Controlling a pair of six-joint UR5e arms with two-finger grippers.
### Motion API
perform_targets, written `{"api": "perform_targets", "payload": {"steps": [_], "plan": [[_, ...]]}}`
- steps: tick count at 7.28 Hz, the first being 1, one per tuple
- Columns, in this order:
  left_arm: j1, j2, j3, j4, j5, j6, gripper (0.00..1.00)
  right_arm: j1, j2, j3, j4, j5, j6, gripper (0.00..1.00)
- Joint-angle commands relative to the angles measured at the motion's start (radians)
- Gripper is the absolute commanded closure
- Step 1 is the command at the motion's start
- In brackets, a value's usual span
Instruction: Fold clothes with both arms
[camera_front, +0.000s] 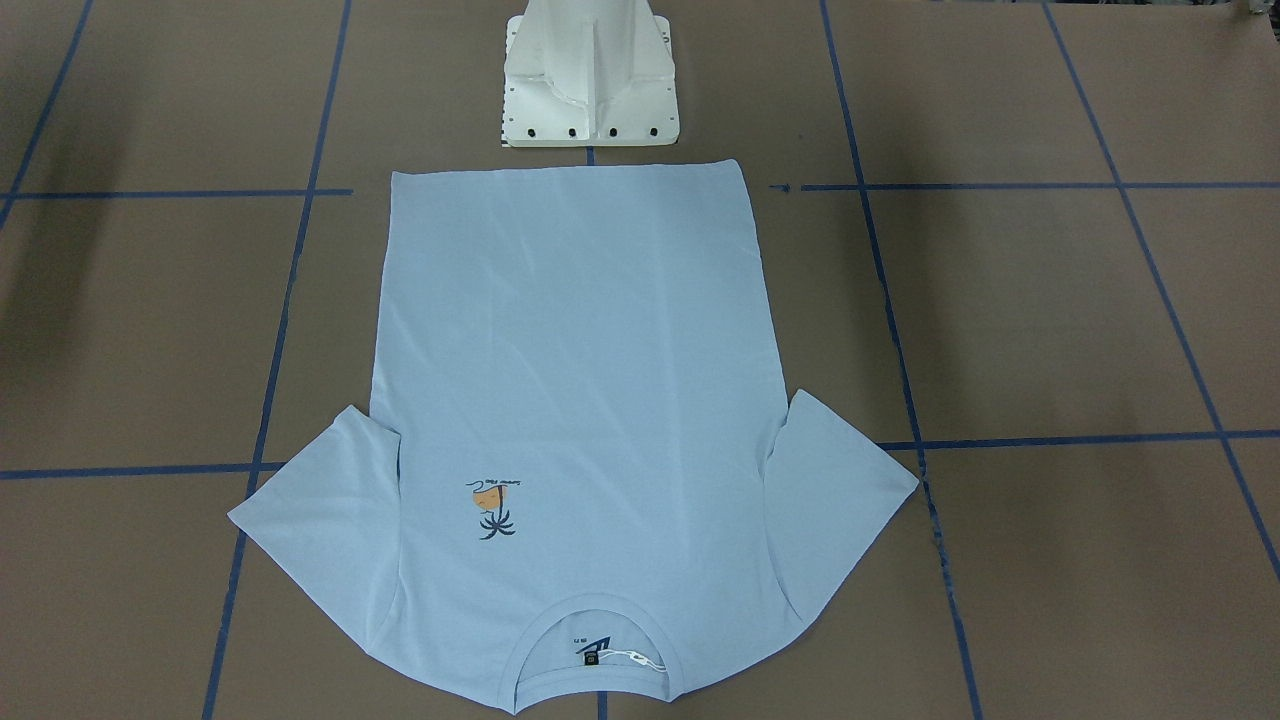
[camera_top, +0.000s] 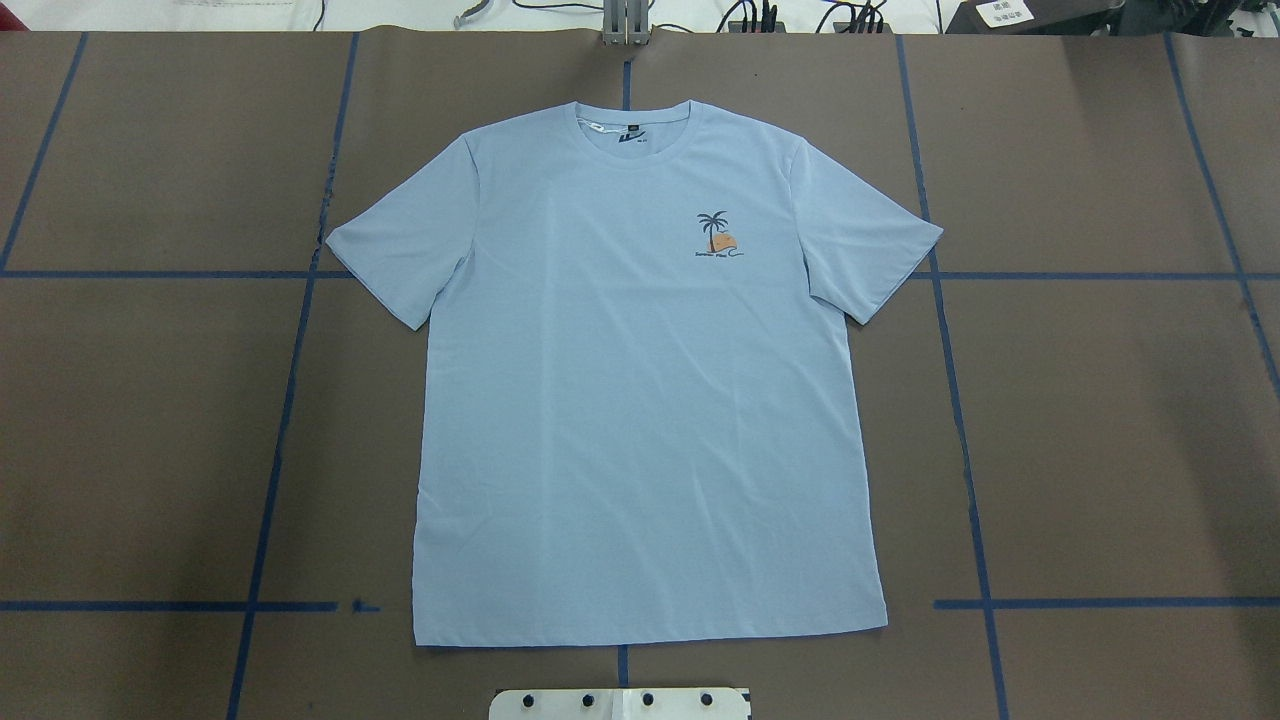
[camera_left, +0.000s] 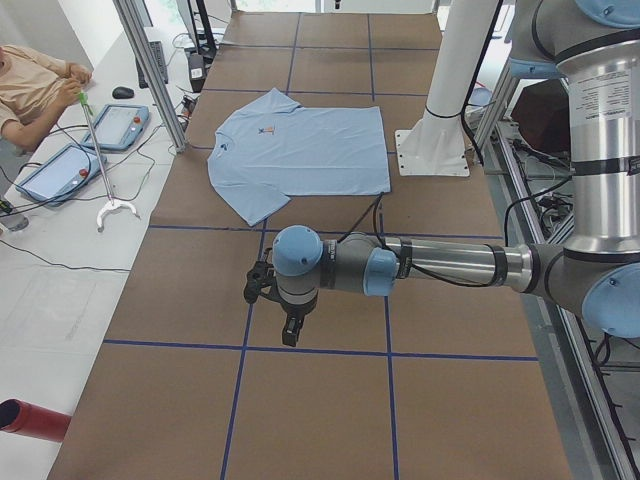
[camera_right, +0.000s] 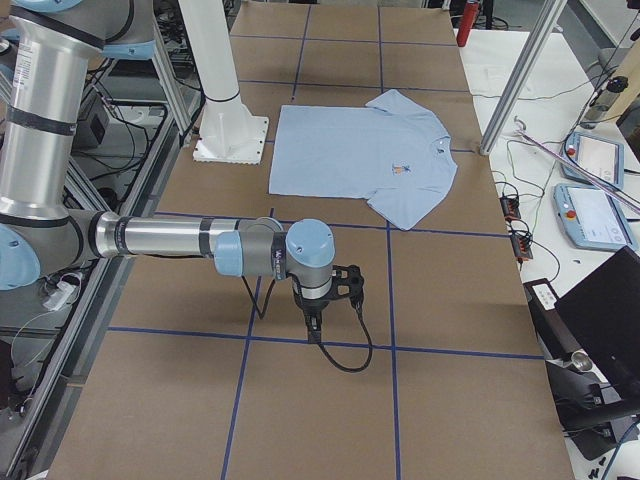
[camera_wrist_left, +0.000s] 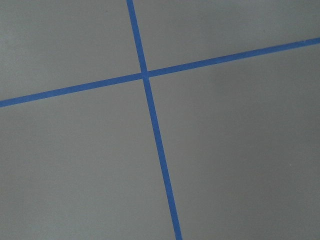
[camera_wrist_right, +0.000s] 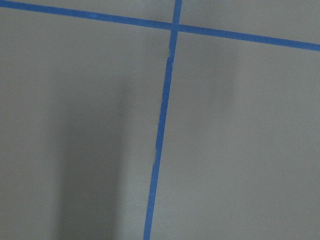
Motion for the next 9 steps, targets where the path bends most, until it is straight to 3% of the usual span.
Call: {"api": "perform_targets", "payload": {"steps": [1, 5, 6, 8, 9], "plan": [[0.001, 0.0, -0.002, -0.002, 0.0, 0.004, 0.0, 0.0, 0.0, 0.0, 0.0, 0.0, 0.0, 0.0], [0.004, -0.003, -0.04, -0.04, 0.011, 0.0, 0.0, -0.002, 0.002, 0.018, 0.047, 0.0, 0.0, 0.0], [0.001, 0.002, -0.04, -0.128, 0.0, -0.002, 0.0, -0.002, 0.002, 0.018, 0.14, 0.0, 0.0, 0.0], [0.004, -0.032, -0.019, -0.292, 0.011, 0.0, 0.0, -0.003, 0.003, 0.009, 0.434, -0.012, 0.0, 0.0], [0.004, -0.043, -0.016, -0.355, 0.009, -0.005, 0.0, -0.002, 0.062, -0.018, 0.504, -0.02, 0.002, 0.0]]}}
